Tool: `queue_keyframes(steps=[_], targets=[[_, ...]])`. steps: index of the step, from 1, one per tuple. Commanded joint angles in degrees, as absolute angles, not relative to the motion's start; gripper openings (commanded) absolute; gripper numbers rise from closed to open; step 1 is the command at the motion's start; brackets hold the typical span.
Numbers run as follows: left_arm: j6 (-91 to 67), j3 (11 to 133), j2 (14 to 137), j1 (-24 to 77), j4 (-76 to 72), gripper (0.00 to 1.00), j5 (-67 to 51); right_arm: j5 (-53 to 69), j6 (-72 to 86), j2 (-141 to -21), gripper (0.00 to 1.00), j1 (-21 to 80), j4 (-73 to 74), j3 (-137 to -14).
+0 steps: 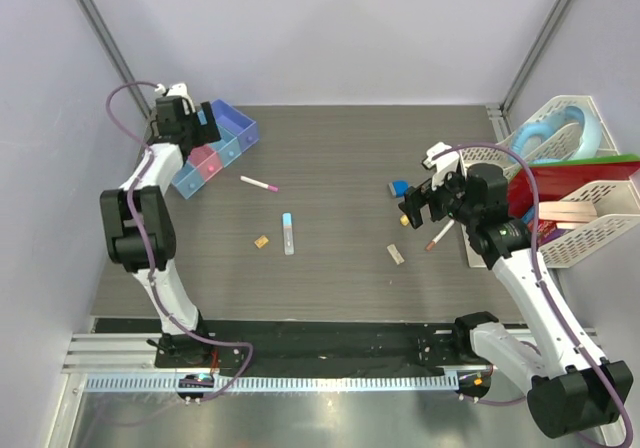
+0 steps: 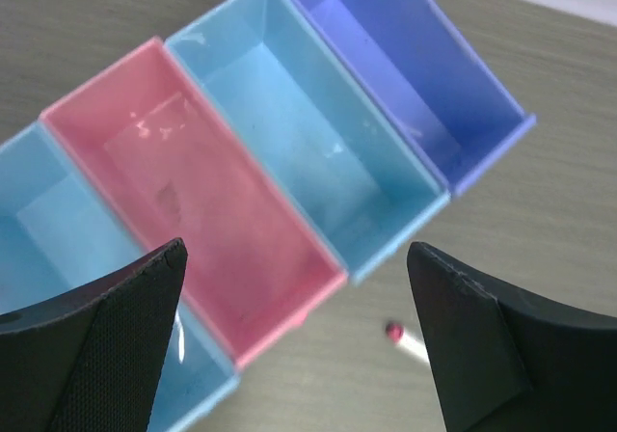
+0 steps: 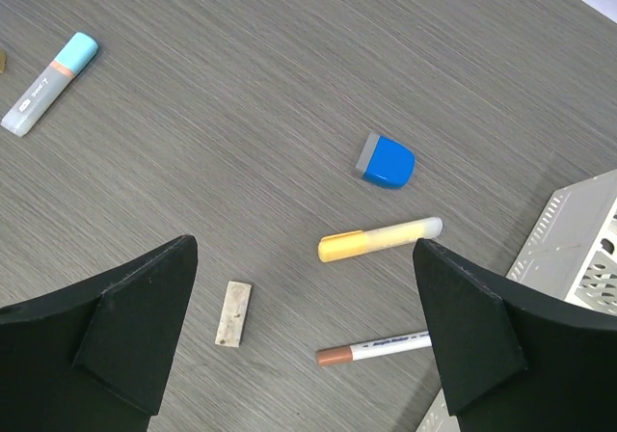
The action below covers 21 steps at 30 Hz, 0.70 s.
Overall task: Sort the stationery into containers
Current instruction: Move the storage box to the center of the board.
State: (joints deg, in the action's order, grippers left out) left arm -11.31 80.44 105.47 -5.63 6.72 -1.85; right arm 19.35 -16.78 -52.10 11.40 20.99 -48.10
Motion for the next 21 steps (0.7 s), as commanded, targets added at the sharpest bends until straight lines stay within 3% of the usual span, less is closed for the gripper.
queue_keyframes(steps=[1,8,21], targets=[[-14.15,95.31,114.41,-2.9,9.39,0.96,3.86,19.42,-17.4,-50.54,1.0,11.51,18.28,-48.25],[-14.5,111.44,128.39,-0.62,19.5,0.95,8.52,19.78,-17.66,-49.13,1.0,11.51,18.46,-47.46],[-16.96,105.11,123.22,-0.53,18.1,0.92,13.26,21.09,-18.28,-50.36,1.0,11.78,19.07,-47.46]])
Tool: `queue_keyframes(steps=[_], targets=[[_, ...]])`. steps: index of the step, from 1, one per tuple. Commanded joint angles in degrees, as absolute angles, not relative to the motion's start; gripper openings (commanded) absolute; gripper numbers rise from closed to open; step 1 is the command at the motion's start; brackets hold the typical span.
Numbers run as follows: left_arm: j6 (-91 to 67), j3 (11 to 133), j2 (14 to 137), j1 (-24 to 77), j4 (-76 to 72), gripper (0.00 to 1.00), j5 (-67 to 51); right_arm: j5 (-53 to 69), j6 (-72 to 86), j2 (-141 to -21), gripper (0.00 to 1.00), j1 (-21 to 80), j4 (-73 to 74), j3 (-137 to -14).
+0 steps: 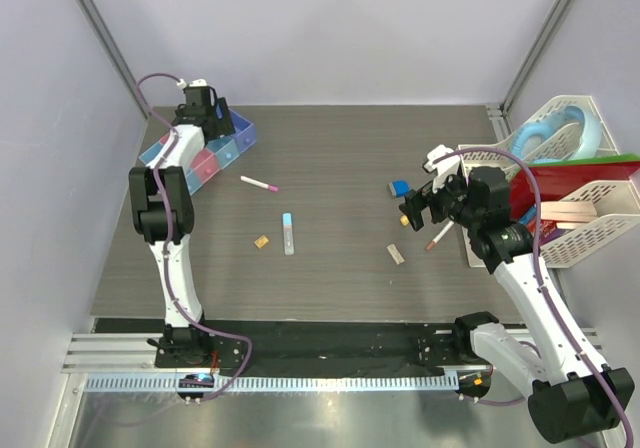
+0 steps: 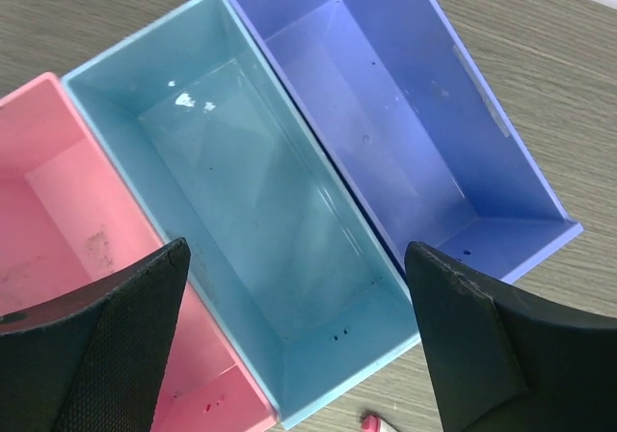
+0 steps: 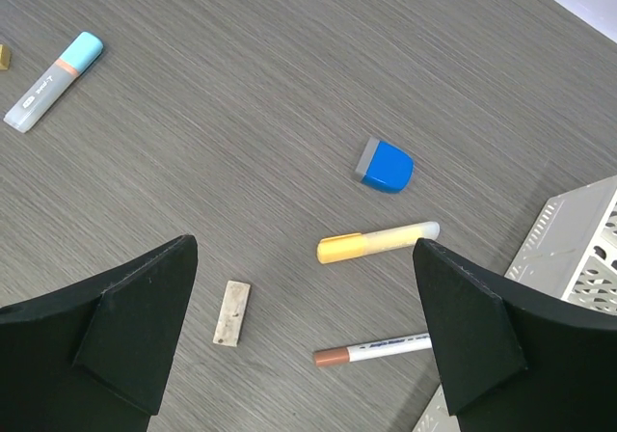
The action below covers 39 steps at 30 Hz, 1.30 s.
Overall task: Sort the stationery into containers
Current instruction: Move the storage box to the center of the board.
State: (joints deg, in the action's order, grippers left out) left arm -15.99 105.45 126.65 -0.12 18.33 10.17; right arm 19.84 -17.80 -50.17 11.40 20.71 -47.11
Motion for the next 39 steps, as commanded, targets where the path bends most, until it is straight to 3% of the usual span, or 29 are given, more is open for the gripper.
queue_keyframes(steps=[1,8,19,23,27,33,39], targets=[[-17.14,105.73,123.92,-0.53,18.8,0.92,13.18,21.09,-18.37,-50.36,1.0,11.69,19.25,-47.46],[-15.82,111.26,131.11,1.39,18.62,0.89,8.09,21.27,-17.76,-50.36,1.0,11.78,19.34,-47.81],[-5.54,126.12,142.12,7.47,24.7,0.8,12.22,20.04,-17.49,-50.63,1.0,11.78,18.9,-47.81],[-3.35,125.6,141.24,9.22,24.79,0.63,10.47,19.86,-17.4,-50.98,1.0,11.78,18.81,-47.81],[-0.27,123.14,138.61,13.61,24.61,0.56,9.93,19.6,-17.4,-51.15,1.0,11.78,18.72,-47.9],[1.76,122.08,138.42,20.02,24.87,0.55,9.41,19.6,-17.4,-51.07,1.0,11.69,18.81,-47.9],[0.97,129.8,141.94,25.92,30.14,0.56,9.75,19.51,-17.4,-51.06,1.0,11.78,18.81,-47.9]])
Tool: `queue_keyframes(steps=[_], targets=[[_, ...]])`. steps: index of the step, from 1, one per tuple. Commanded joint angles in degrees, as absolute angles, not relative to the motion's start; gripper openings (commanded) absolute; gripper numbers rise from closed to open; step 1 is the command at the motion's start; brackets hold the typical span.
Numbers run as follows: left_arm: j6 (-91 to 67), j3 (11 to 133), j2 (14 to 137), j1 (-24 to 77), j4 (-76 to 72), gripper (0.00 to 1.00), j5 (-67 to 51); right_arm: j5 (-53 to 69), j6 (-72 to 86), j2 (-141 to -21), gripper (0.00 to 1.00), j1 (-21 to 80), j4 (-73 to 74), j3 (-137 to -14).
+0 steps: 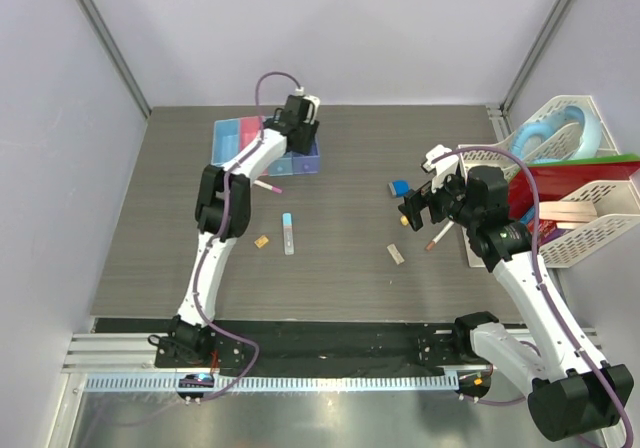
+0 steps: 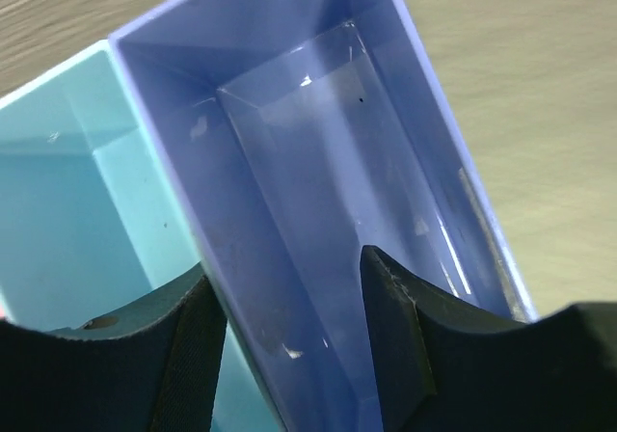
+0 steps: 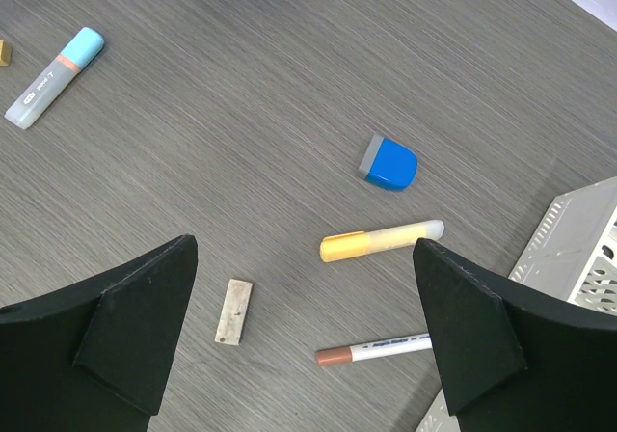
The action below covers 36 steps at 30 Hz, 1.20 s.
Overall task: Sort the stationery into containers
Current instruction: Move the storage box to the center of the board.
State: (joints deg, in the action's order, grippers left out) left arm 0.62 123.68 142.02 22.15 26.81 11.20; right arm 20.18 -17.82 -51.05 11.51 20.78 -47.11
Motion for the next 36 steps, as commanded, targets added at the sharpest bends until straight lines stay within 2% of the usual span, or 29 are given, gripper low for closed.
queue_keyframes(steps=[1,11,14,16,20,23,28,36], targets=[[0.79,131.47,142.55,26.62,31.19,0.56,9.67,19.51,-17.58,-51.06,1.0,11.78,18.9,-47.81],[-4.74,136.4,143.79,33.92,33.31,0.57,9.22,19.69,-17.75,-50.8,1.0,11.78,18.9,-47.64],[-4.92,137.55,142.83,34.19,33.05,0.6,12.21,19.95,-17.67,-51.06,1.0,11.78,18.9,-47.64],[-4.31,135.27,139.49,33.93,29.19,0.67,14.67,20.39,-17.49,-51.59,1.0,11.69,18.98,-47.64],[-3.43,131.84,133.16,31.47,24.52,0.74,15.91,19.6,-17.05,-53.96,1.0,12.04,18.63,-48.42],[-1.94,132.01,129.56,29.63,25.57,0.76,16.08,17.06,-16.26,-57.38,1.0,13.44,18.54,-50.7],[2.45,125.26,121.92,24.98,24.61,0.78,18.45,12.49,-14.6,-68.17,1.0,16.78,17.15,-56.15],[9.49,115.93,120.49,17.14,20.13,0.78,23.02,6.16,-4.76,-88.84,1.0,17.05,11.08,-72.32]])
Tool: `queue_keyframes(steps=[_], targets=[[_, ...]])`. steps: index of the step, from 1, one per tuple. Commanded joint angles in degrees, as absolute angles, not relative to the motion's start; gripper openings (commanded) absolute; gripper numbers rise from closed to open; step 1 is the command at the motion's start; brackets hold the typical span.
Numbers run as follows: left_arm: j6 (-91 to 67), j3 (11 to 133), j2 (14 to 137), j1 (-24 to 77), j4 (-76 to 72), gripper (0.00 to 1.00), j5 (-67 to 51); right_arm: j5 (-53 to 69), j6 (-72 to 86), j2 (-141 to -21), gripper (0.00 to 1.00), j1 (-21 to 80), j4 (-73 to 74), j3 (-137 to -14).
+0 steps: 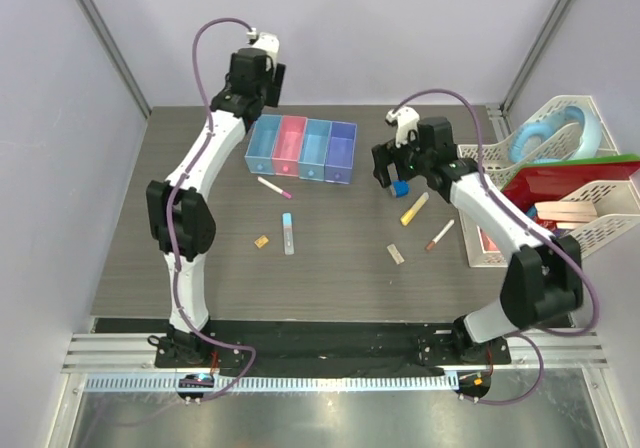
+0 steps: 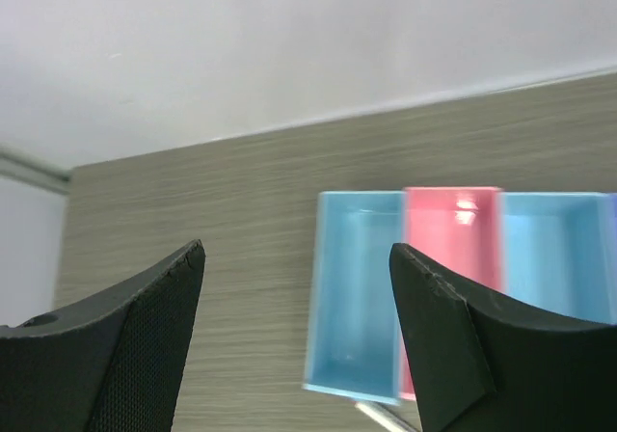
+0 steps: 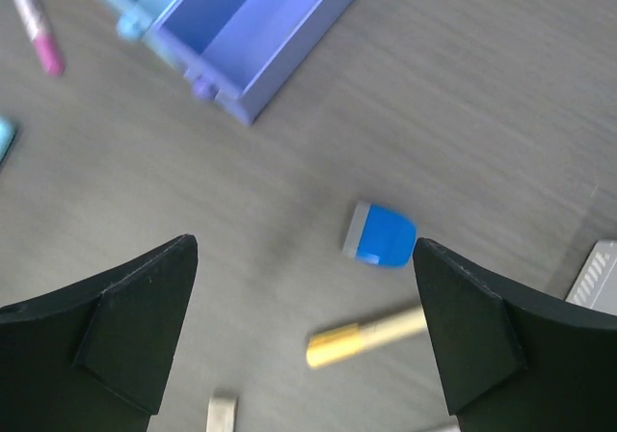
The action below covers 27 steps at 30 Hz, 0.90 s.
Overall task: Sort the stationery into containers
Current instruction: Move the storage box to the center of the board.
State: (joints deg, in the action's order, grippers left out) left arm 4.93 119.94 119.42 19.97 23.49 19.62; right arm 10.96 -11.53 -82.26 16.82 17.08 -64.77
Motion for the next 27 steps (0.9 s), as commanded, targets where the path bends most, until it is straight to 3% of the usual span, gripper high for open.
queue_keyframes(steps=[1,13,27], targets=[[11.23,115.49,121.02,16.09,19.52,0.78,24.16,5.46,-3.7,-90.77,1.0,17.14,10.12,-75.73],[16.52,114.87,130.07,13.8,15.82,0.78,26.28,0.26,-1.14,-117.85,0.99,20.21,12.74,-101.49],[16.08,118.57,136.05,14.06,18.01,0.77,23.47,-6.32,-2.55,-129.28,0.99,20.83,12.66,-106.97]])
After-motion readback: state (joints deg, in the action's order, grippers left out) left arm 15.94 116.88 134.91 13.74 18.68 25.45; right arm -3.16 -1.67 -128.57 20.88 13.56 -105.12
